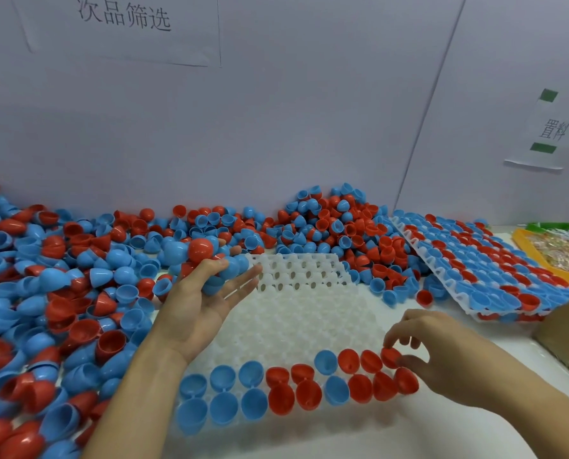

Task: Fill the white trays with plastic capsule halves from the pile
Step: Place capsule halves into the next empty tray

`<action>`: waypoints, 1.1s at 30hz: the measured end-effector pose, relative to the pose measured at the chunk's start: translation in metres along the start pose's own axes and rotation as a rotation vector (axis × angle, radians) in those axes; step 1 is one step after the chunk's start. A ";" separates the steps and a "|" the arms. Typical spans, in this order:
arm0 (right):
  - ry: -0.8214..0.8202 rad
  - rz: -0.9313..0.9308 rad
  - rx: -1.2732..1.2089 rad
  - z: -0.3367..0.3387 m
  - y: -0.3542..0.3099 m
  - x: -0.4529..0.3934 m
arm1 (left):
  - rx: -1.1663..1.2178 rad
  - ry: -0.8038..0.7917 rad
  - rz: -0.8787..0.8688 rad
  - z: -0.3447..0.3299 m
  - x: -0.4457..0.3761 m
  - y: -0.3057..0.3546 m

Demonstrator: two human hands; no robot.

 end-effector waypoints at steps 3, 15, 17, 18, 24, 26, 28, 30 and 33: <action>0.125 0.047 -0.044 0.014 -0.019 -0.007 | 0.026 -0.011 0.009 -0.001 0.002 0.000; 0.348 0.356 -0.624 0.035 -0.172 -0.066 | 0.118 -0.140 -0.044 -0.001 0.004 0.011; 0.309 0.374 -0.616 0.032 -0.181 -0.073 | 0.141 -0.173 -0.065 0.001 0.004 0.013; 0.303 0.378 -0.611 0.029 -0.182 -0.075 | 0.145 -0.184 -0.072 0.002 0.003 0.014; 0.372 0.370 -0.770 0.008 -0.176 -0.082 | 0.100 -0.247 -0.054 0.004 0.001 0.010; 0.387 0.380 -0.820 0.005 -0.174 -0.082 | 0.101 -0.253 -0.054 0.004 0.000 0.010; 0.404 0.380 -0.835 0.003 -0.172 -0.083 | 0.093 -0.236 -0.047 0.004 -0.001 0.009; 0.406 0.370 -0.837 0.000 -0.171 -0.084 | 0.077 -0.207 -0.040 0.004 -0.001 0.009; 0.405 0.361 -0.869 -0.004 -0.170 -0.087 | 0.035 -0.183 -0.055 0.001 0.000 0.008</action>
Point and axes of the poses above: each hand's wrist, its own x-axis away from the middle knuckle, its own z-axis out of the back of the hand, y = z × x, the point moved 1 cm from there along -x, towards the middle knuckle, and after that the axes turned 10 degrees about -z, right-handed, at the moved point
